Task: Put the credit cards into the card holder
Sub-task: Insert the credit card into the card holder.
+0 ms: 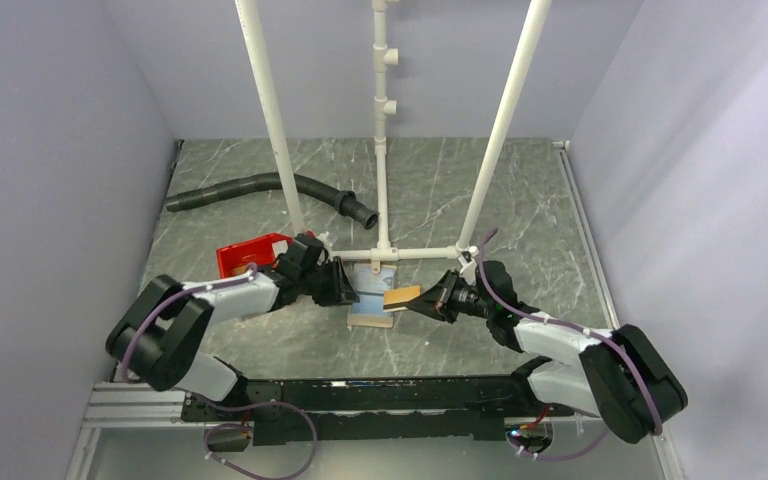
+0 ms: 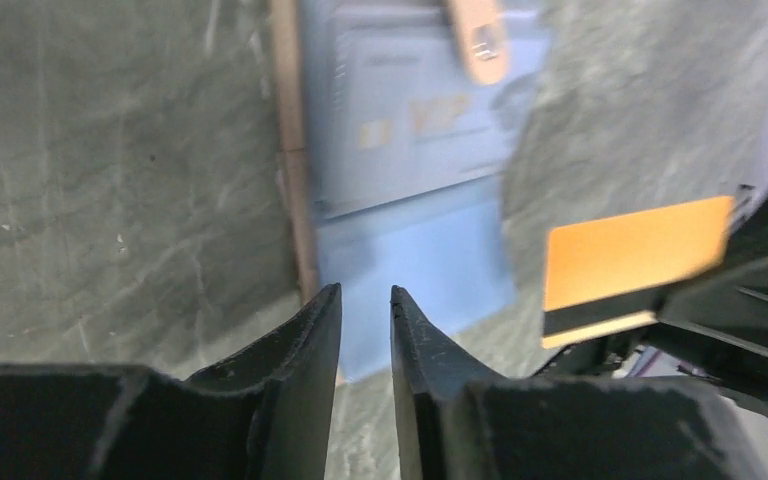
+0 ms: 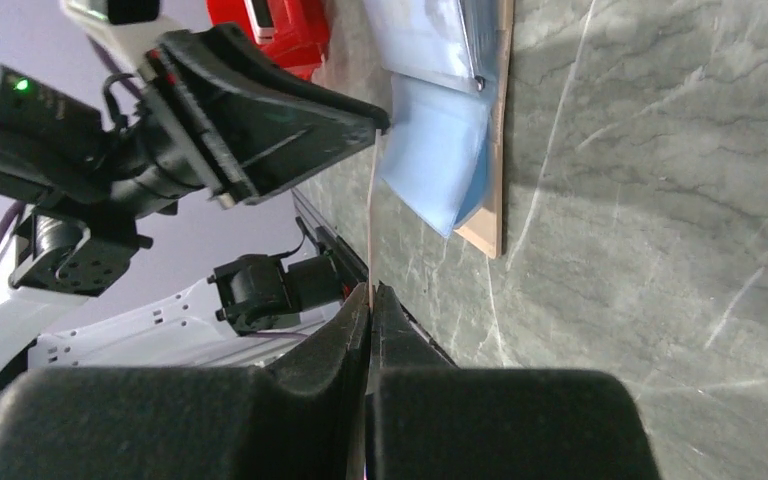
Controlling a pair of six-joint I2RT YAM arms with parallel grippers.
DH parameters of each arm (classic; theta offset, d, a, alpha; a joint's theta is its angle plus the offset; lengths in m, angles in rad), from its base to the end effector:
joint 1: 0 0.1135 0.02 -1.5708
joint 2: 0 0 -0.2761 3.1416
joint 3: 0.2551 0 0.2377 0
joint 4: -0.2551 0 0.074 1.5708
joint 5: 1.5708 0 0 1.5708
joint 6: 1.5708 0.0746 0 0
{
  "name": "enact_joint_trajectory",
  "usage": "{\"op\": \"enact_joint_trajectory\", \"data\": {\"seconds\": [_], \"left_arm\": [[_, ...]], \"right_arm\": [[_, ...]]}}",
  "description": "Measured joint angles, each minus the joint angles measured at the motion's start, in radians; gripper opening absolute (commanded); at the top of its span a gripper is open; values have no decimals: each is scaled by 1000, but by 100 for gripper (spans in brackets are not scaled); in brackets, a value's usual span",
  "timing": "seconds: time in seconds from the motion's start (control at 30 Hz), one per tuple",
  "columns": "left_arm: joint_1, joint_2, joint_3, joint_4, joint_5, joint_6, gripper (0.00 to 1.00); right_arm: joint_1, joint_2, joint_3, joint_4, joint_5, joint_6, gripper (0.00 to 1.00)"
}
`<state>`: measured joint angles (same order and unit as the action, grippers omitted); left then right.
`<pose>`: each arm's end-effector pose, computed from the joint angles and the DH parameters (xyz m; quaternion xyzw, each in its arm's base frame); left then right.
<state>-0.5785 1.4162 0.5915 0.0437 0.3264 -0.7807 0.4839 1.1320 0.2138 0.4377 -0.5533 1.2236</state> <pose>0.2217 -0.1733 0.1563 -0.0297 0.9124 -0.3552 0.2010 0.1694 0.1333 0.1536 0.1653 0.8181 0.5295 0.1518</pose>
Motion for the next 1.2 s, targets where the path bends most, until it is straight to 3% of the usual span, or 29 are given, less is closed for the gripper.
{"op": "enact_joint_trajectory", "data": {"seconds": [0.2, 0.43, 0.5, 0.57, 0.63, 0.73, 0.87, 1.0, 1.2], "left_arm": [[-33, 99, -3, 48, 8, -51, 23], [-59, 133, -105, 274, 51, -225, 21], [-60, 132, -122, 301, 55, -254, 27], [-62, 125, -127, 303, 61, -264, 43], [-65, 95, -121, 266, 61, -251, 53], [-60, 25, -93, 144, 45, -207, 58], [-7, -43, -70, 31, 13, -154, 52], [25, -17, -66, -3, -5, -120, 46], [18, 77, -69, 111, 56, -130, 41]], "right_arm": [[34, 76, 0, 80, 16, 35, 0], [50, 157, -3, 174, 47, 71, 0], [55, 177, -6, 203, 51, 79, 0], [62, 197, -6, 225, 53, 87, 0], [73, 218, -6, 247, 55, 93, 0], [89, 239, -6, 264, 58, 100, 0], [105, 259, -6, 290, 66, 111, 0], [107, 277, -6, 309, 76, 117, 0], [107, 286, -6, 333, 81, 124, 0]]}}
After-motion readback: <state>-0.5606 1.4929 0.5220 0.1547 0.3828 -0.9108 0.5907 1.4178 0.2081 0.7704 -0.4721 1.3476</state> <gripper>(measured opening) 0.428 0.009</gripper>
